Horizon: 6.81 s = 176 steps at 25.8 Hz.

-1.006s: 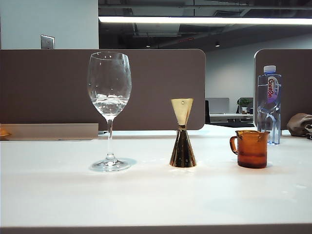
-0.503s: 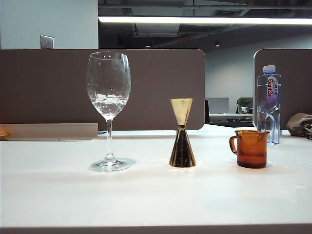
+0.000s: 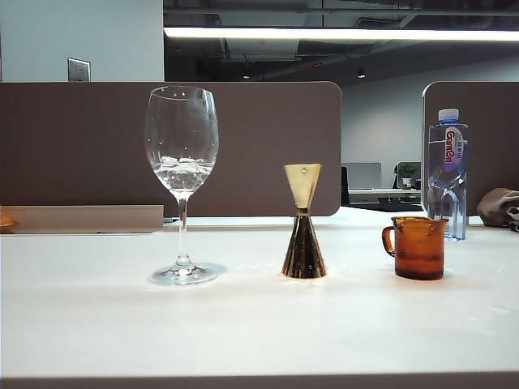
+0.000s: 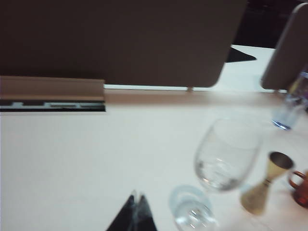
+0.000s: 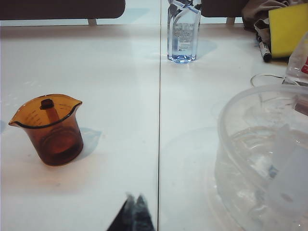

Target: Pick up the small amber measuring cup and pour the water in it into the jigger, then pick up the jigger and pour the water in it into the wine glass.

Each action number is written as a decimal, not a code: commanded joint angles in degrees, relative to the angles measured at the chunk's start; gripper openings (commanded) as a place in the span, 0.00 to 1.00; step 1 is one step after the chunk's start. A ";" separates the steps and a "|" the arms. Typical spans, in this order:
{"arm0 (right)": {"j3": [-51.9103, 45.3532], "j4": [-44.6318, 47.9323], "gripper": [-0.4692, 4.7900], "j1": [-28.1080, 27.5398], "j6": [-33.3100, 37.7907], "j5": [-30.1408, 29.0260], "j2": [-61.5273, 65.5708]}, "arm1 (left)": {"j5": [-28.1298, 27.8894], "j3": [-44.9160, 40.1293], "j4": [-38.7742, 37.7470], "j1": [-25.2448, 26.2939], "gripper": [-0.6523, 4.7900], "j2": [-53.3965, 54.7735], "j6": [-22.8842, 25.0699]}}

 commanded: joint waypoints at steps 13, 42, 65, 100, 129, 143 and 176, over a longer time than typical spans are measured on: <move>-0.44 0.39 0.08 0.09 0.15 -0.04 0.07 | 13.03 8.81 -16.24 -16.11 0.12 1.84 -1.16; -0.44 0.39 0.08 0.07 0.15 -0.04 0.07 | 9.27 15.50 -24.15 -16.11 0.12 1.81 3.78; -0.44 0.39 0.08 0.07 0.15 -0.04 0.07 | 8.94 15.50 -24.00 -16.11 0.12 1.73 3.78; 8.74 -3.43 0.08 0.13 0.61 -0.13 0.07 | 8.96 15.47 -24.00 -16.11 0.12 1.75 3.78; 54.49 -44.28 0.12 0.09 -18.12 -1.46 17.70 | 9.01 15.47 -24.00 -16.11 0.12 1.68 3.78; 39.45 -2.64 0.22 3.80 -3.91 -6.62 37.16 | 8.98 15.47 -24.00 -16.11 0.12 1.70 3.78; 13.11 29.75 0.24 19.54 4.20 5.07 57.79 | 8.96 15.47 -24.02 -16.11 0.12 1.68 3.78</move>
